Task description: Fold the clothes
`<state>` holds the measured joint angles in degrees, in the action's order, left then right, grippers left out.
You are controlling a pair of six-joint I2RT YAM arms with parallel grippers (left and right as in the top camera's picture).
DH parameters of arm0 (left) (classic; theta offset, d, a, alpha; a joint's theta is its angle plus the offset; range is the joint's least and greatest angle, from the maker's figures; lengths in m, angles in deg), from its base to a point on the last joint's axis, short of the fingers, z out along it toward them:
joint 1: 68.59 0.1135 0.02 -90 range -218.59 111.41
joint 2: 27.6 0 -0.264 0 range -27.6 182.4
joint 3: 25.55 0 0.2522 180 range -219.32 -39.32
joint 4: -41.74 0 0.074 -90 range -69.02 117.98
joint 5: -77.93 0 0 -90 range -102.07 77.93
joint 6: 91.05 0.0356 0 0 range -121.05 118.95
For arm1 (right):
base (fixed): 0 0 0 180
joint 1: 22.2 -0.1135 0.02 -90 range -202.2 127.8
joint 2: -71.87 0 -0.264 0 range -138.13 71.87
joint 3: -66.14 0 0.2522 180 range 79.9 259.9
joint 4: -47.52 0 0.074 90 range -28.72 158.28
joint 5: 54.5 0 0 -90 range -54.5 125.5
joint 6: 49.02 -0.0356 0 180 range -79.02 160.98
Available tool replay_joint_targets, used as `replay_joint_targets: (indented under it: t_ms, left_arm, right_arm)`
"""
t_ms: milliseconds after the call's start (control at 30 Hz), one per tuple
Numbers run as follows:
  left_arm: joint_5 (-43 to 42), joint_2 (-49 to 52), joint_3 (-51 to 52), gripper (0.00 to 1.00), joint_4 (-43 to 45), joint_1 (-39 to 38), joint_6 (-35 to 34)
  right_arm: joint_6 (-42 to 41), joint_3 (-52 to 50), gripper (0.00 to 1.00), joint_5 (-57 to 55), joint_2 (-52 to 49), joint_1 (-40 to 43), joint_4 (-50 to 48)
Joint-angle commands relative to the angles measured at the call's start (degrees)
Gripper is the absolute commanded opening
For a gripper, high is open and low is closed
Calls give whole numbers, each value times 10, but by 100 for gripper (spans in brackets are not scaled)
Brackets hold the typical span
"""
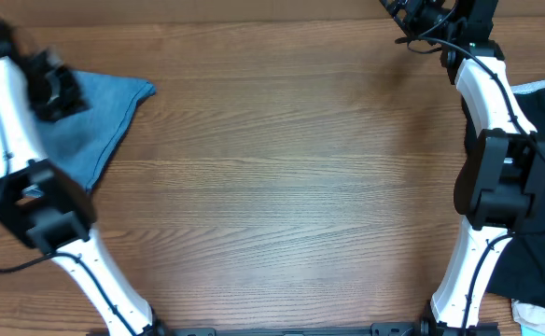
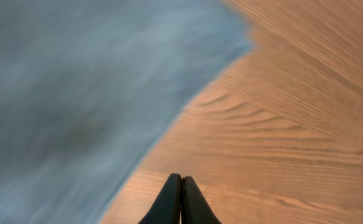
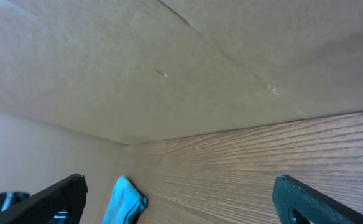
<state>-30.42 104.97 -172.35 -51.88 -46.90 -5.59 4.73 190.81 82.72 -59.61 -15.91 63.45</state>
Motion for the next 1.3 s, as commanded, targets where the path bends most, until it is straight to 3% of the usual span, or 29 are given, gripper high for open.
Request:
replay_joint_targets:
  t_ms: [0, 233, 300, 433, 500, 967, 1267]
  left_arm:
    - [118, -7, -4, 4, 46, -106, 35]
    - [207, 21, -3, 4, 80, -197, 59]
    - [230, 38, -3, 4, 77, -193, 59]
    - [240, 85, -3, 4, 76, -189, 123]
    - [285, 112, -3, 4, 83, -189, 122]
    - [355, 154, -2, 4, 128, -182, 116]
    - [334, 154, -2, 4, 165, -137, 102]
  right_arm:
    - [0, 4, 100, 4, 6, -1, -3]
    - [0, 4, 100, 4, 6, -1, -3]
    - [0, 4, 100, 4, 6, -1, -3]
    - [0, 4, 100, 4, 6, -1, -3]
    - [0, 4, 100, 4, 6, -1, -3]
    - [0, 4, 100, 4, 6, -1, -3]
    - [0, 4, 100, 4, 6, -1, -3]
